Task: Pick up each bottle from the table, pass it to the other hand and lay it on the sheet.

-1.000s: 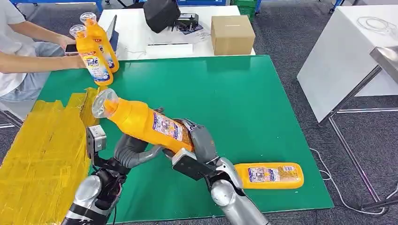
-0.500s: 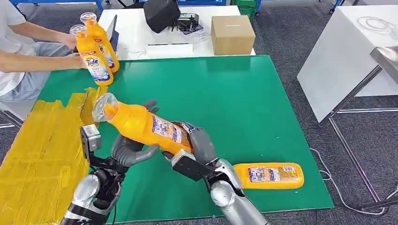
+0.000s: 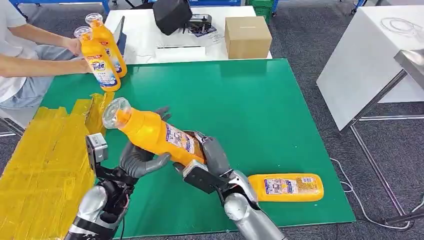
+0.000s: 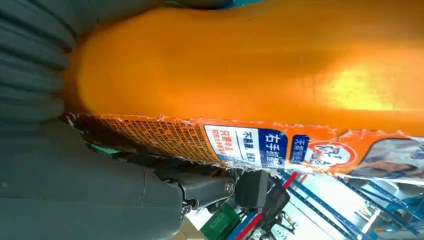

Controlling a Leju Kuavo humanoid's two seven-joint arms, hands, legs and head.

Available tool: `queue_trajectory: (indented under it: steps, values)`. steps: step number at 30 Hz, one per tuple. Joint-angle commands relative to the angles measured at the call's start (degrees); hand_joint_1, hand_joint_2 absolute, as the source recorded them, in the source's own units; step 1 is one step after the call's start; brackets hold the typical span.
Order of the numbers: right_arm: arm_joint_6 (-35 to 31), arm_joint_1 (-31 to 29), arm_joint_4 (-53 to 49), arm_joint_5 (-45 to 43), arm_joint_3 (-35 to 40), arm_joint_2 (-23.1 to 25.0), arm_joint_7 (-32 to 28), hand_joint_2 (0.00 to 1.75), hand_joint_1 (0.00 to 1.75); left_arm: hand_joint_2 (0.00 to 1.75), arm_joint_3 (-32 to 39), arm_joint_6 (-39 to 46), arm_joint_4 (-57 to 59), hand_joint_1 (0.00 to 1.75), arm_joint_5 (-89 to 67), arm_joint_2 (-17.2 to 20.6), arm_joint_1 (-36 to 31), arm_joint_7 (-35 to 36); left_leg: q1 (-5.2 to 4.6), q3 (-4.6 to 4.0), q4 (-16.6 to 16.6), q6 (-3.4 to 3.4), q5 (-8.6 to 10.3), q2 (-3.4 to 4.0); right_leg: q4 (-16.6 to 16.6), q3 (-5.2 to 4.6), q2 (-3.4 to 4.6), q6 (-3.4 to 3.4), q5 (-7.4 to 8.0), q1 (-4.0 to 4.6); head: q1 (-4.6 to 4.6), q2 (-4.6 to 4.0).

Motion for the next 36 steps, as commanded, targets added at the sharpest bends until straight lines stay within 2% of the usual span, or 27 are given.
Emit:
queue_trajectory:
  steps: [1,15,16,17,18,21,28,30,34,36]
  values:
    - [0.35,-2.3,3.13,-0.18,1.53,-0.93,0.14,1.75,1.75,1.75,-2.6,-0.39,3.41,1.75,-0.54,0.63,-2.45,0.07,0.08,0.11,-0.01,-0.02,-0.03,-0.01,-0.08,0.18,-0.09,-0.1,-0.02,0.1,0.02,0.0]
    - [-0.54,-1.22,0.8,-0.66,1.16,-1.46,-0.36,1.75,1.75,1.75,-0.65,3.17,4.11,1.75,-2.88,0.65,-2.74,-0.51,0.04,0.09,-0.02,-0.01,-0.02,-0.01,-0.06,0.12,-0.07,-0.07,-0.02,0.05,0.0,0.0]
    - [-0.78,-0.99,0.35,-0.76,1.01,-1.52,-0.48,1.75,1.57,1.75,-0.34,4.28,3.73,1.75,-4.07,0.75,-2.65,-0.99,0.07,0.13,-0.01,-0.02,-0.04,0.0,-0.07,0.18,-0.09,-0.11,-0.03,0.09,0.02,0.0]
    - [-1.54,-0.34,-0.98,-0.78,0.69,-1.73,-0.74,1.75,0.21,1.75,0.52,6.75,2.82,1.75,-6.5,0.88,-2.37,-1.72,0.06,0.13,-0.02,-0.03,-0.03,0.0,-0.08,0.17,-0.08,-0.1,-0.02,0.08,0.0,0.0]
    - [-2.45,0.55,-2.85,-0.92,0.25,-1.95,-1.15,1.75,0.0,1.75,1.56,9.35,1.62,1.75,-9.22,1.31,-2.05,-2.42,0.05,0.08,-0.01,-0.02,-0.02,-0.01,-0.05,0.11,-0.07,-0.09,-0.02,0.07,0.0,0.0]
    - [-3.47,2.99,-8.89,-0.8,-0.47,-3.45,-1.56,1.75,0.0,1.75,4.05,20.18,-1.35,1.75,-22.85,2.56,-1.45,-4.08,0.04,0.02,0.01,-0.02,-0.03,0.01,-0.01,0.05,-0.05,-0.08,-0.03,0.06,0.04,0.0]
    - [-3.48,3.46,-9.8,-0.77,-0.7,-3.63,-1.58,1.75,0.0,1.75,4.33,20.09,-1.54,1.75,-23.09,2.35,-1.35,-3.9,0.04,0.01,-0.01,-0.02,-0.01,0.0,-0.03,0.03,-0.09,-0.07,-0.02,0.05,-0.02,0.0]
    - [-4.15,3.92,-11.13,-0.19,-1.03,-3.8,-2.27,1.75,0.0,1.75,4.99,27.96,-1.03,1.75,-33.38,2.31,-1.65,-2.76,0.08,0.06,0.01,-0.02,-0.03,-0.06,-0.06,0.1,-0.12,-0.08,-0.03,0.1,0.02,0.0]
    - [-5.04,6.3,-17.5,1.25,-2.43,-4.9,-2.24,1.75,0.0,1.75,8.35,36.99,0.73,1.75,-50.25,3.37,-2.58,0.71,0.04,0.01,0.01,-0.01,-0.01,0.03,-0.02,0.03,-0.06,-0.06,-0.01,0.04,0.02,0.0]
    - [-4.14,8.04,-21.54,0.34,-3.78,-5.65,-3.29,1.75,0.0,1.75,9.57,41.57,2.19,1.75,-64.27,4.26,-2.99,4.14,0.06,0.04,0.01,-0.03,-0.02,-0.02,-0.02,0.08,-0.12,-0.1,-0.04,0.06,0.0,0.0]
